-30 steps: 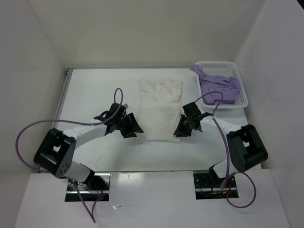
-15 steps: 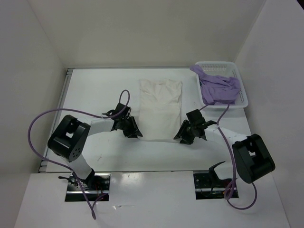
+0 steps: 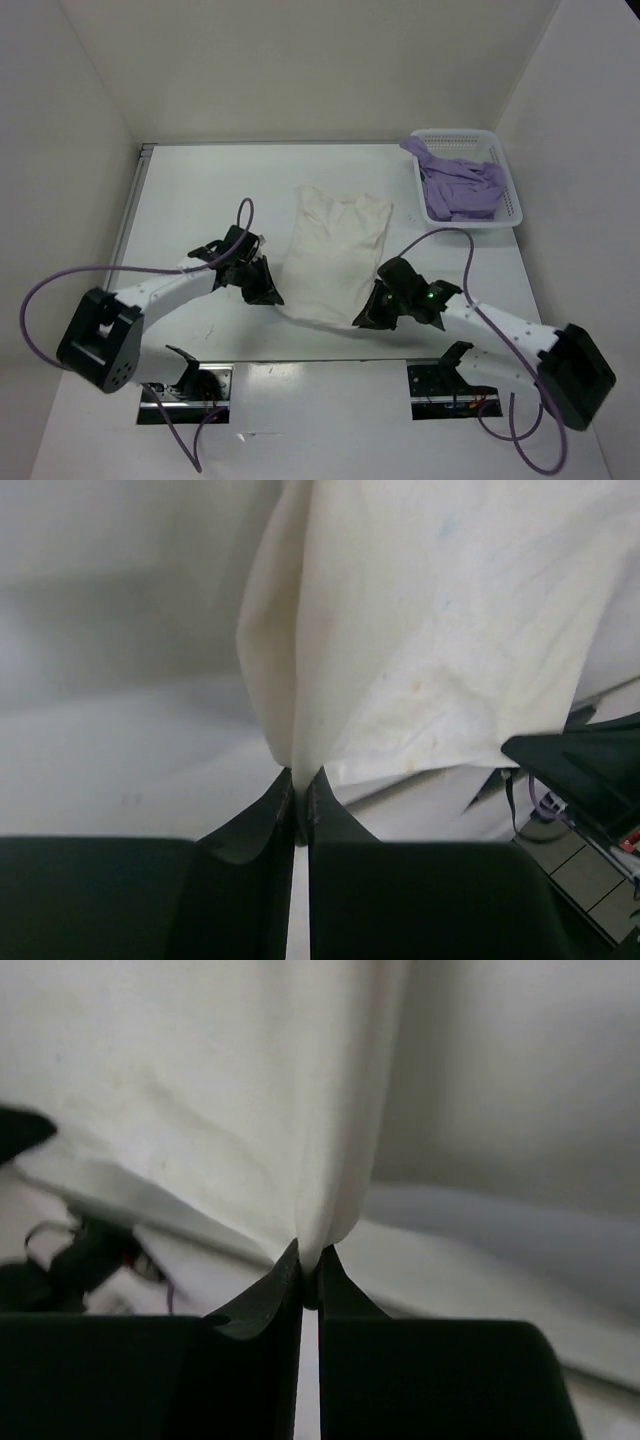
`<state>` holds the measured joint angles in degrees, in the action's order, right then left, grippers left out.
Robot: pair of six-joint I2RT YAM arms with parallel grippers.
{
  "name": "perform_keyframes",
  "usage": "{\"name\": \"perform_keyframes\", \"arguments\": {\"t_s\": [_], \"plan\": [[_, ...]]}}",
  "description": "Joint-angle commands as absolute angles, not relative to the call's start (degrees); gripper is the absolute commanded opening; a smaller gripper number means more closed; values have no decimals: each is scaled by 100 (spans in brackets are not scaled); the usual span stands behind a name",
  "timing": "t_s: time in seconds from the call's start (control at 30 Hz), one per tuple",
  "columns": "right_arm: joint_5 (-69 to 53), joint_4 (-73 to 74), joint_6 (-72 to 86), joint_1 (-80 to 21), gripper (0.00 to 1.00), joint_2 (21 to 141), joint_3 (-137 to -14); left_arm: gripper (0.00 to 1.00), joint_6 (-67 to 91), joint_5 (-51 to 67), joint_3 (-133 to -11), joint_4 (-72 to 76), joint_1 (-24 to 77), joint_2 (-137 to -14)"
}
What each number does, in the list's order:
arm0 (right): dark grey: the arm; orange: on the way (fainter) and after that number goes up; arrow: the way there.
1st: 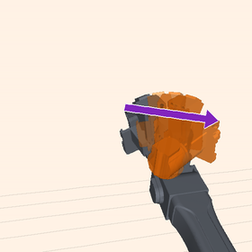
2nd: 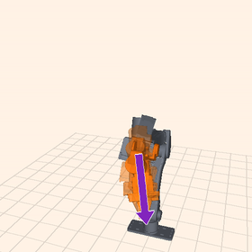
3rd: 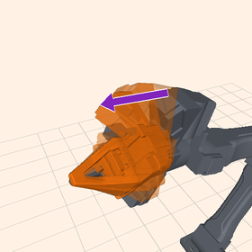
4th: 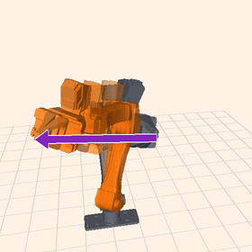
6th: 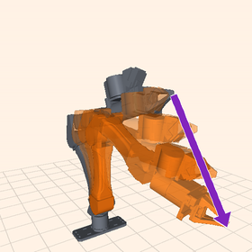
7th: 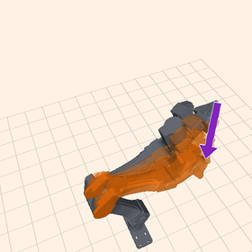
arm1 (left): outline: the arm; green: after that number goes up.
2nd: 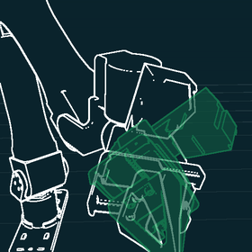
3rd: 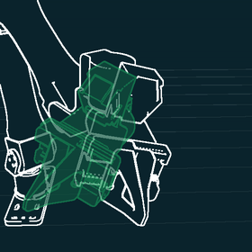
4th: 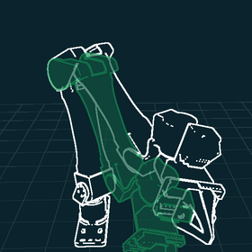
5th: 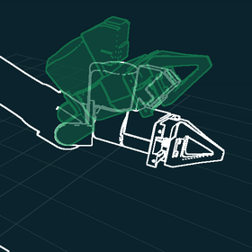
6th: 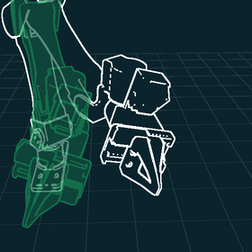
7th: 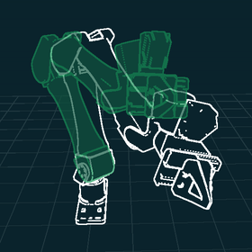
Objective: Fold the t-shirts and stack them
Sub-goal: Grab one side of the 2/3 rectangular tshirt with both arms, then fold the long partially folded tshirt into a neat square
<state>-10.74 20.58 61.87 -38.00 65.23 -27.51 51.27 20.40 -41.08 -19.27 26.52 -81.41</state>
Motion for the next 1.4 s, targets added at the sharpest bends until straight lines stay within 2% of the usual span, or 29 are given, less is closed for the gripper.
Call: {"name": "perform_keyframes", "arguments": {"t_s": [0.0,0.07,0.13,0.17,0.27,0.3,0.4,0.43,0.5,0.53,0.6,0.67,0.77,0.8,0.87,0.9,0.93,1.03,1.13,1.17,1.2,1.23,1.3,1.37], "plan": [[-1187,3206,7250,-4254,0,5139,-2767,1,4887,2137,-4348,-3337,2672,-7088],[-1073,3819,7147,-4106,0,4748,-3066,0,4817,2074,-4683,-3882,2523,-6839],[-1124,3990,6621,-3659,0,4964,-3654,0,4755,2074,-5226,-4069,2278,-6863],[-1212,3990,5905,-3030,0,5209,-3882,0,4685,2074,-5395,-3939,2181,-6951],[-1213,3754,4995,-2209,0,6273,-4788,0,4624,2127,-5922,-3280,1864,-7521],[-1274,3466,4522,-1632,0,6580,-5190,0,4527,1962,-6411,-3165,1863,-8045],[-1274,2938,4001,-934,0,7819,-5964,0,4325,1767,-7614,-2752,1758,-9301],[-1179,2883,3912,-845,0,8466,-6177,0,4324,1688,-7933,-2594,1758,-9647],[-950,2813,3710,-721,0,9032,-6807,0,4263,1627,-8636,-2575,1758,-10754],[-862,2813,3709,-721,0,9531,-6977,0,4210,1739,-9492,-2741,1706,-11123],[-739,2673,3647,-589,0,9912,-7373,0,4297,1740,-10061,-2742,1705,-11890],[-581,2602,3647,-589,0,10350,-7627,3,4367,1477,-10526,-2549,1705,-12398],[-378,2602,3647,-589,0,10730,-7883,14,4368,1406,-11054,-2680,1653,-12979],[-317,2602,3700,-589,5,10731,-7953,25,4438,1406,-11057,-2681,1574,-13051],[-229,2602,3700,-589,15,10793,-8182,38,4552,1686,-11057,-2445,1468,-12982],[-229,2654,3700,-658,24,10732,-8252,45,4614,1766,-10796,-2139,1416,-12860],[-229,2654,3700,-764,29,10662,-8357,53,4666,1767,-10680,-2014,1354,-12536],[-36,2707,3700,-1027,42,10241,-8350,56,4667,1652,-10233,-1732,1354,-11842],[-35,2576,3752,-1299,51,9652,-7799,48,4667,1652,-9538,-1354,1642,-11183],[-35,2471,3823,-1301,51,9537,-7639,46,4719,1722,-9101,-1284,1757,-11075],[-348,2391,3823,-1379,46,9380,-7464,46,4720,1723,-8888,-1109,1888,-11005],[-508,2260,3823,-1449,28,9378,-7201,46,4798,1784,-8703,-994,2116,-10952],[-650,2189,3841,-1599,14,9526,-7128,45,4983,1898,-8351,-651,2249,-11143],[-650,2249,3728,-1809,3,9798,-7267,43,4983,2039,-8350,-598,2302,-11389]]}}
